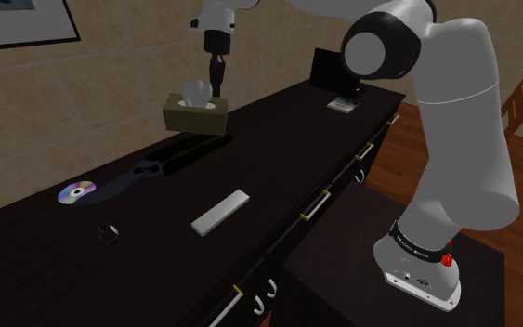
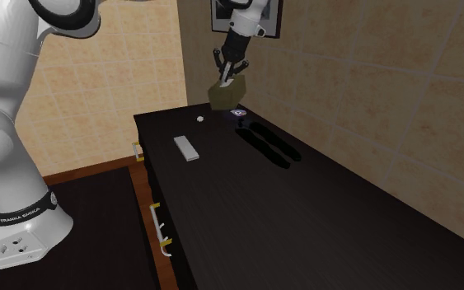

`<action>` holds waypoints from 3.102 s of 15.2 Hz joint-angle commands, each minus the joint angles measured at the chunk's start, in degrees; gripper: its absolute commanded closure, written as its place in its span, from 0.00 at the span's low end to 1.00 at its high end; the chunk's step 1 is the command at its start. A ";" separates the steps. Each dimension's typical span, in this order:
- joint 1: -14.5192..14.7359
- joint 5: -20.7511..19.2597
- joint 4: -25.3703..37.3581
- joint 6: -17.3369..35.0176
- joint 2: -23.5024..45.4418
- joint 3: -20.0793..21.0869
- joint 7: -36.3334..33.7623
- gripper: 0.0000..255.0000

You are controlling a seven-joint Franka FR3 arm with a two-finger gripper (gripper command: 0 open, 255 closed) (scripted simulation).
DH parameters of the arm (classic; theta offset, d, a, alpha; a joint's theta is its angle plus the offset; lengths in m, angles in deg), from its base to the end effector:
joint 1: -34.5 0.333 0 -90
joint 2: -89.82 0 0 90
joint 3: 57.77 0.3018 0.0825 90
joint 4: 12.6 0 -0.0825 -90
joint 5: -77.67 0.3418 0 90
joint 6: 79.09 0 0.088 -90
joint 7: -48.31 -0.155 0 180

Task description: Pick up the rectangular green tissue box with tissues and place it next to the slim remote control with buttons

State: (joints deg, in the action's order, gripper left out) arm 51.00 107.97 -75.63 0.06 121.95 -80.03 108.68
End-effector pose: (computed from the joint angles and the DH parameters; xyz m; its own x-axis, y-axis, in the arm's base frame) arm 0.6223 0.0821 0.4472 0.5430 0.8238 0.1631 0.8103 -0.4629 -0.3594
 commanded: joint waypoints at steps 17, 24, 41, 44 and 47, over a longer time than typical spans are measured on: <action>3.29 0.65 -7.65 9.44 1.65 0.80 0.68 1.00; 3.91 1.03 -11.90 13.93 2.35 0.94 2.47 1.00; 4.34 3.01 -18.21 23.36 6.53 1.89 6.54 1.00; 4.31 3.36 -18.71 24.52 7.32 2.08 7.08 1.00; 4.31 3.37 -18.70 24.52 7.33 2.08 7.08 1.00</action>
State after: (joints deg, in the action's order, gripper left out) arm 55.29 111.31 -94.31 24.50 129.24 -77.98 115.73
